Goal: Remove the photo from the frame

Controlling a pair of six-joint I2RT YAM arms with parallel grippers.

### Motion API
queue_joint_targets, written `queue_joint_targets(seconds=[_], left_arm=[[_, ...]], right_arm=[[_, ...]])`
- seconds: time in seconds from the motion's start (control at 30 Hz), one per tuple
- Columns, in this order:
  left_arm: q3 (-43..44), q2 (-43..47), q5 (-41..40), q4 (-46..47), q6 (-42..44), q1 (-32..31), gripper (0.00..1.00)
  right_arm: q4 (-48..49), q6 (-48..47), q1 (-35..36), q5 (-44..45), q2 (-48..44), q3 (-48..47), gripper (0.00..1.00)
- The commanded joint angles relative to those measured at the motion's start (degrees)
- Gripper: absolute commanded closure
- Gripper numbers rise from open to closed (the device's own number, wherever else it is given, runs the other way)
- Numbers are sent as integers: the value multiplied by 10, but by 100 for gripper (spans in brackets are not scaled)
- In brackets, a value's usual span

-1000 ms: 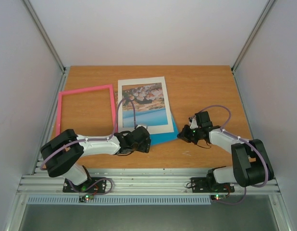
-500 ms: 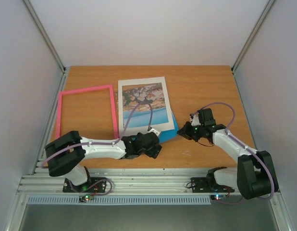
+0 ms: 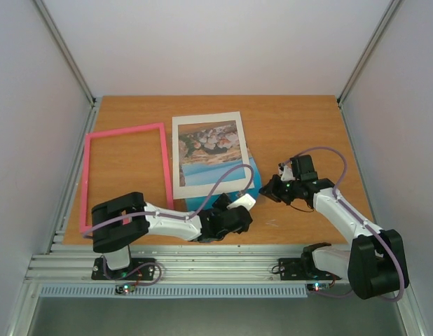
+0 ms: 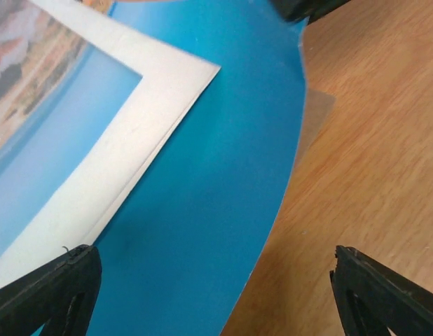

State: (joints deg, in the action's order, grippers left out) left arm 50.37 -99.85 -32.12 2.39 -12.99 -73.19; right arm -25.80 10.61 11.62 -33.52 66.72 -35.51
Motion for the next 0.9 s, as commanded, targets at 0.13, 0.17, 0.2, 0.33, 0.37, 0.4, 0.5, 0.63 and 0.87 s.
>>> queue_joint_targets(seconds=[0.13,0.17,0.2,0.33,0.37,0.4,0.5,0.63,0.87], left_arm=[[21,-42,-68,91,29,-19,16],[25,-49,-65,94,33,-19,16],[31,-56,-62,99,36,-18,17],[37,-75,-66,107,37,-18,19],[34,-74,-66,107,35,-18,19],[30,-71,-63,106,30,-19,19],[16,-62,-50,108,16,-18,18],[-12,-37,-33,99,-7,-16,19],[-63,35,-9,57,-64,-5,18]], right_arm=[[-14,14,-3,-15,-12,-16,99],[-15,13,-3,-15,-12,-16,99],[-15,13,-3,-15,-13,-16,99],[-25,4,-3,-1,-10,-16,99],[-28,1,-3,3,-10,-16,99],[-33,-3,-3,10,-11,-16,99],[-64,-25,-3,54,-13,-19,98],[-86,-55,-3,112,-4,-11,96],[-6,-55,-3,94,29,28,93]])
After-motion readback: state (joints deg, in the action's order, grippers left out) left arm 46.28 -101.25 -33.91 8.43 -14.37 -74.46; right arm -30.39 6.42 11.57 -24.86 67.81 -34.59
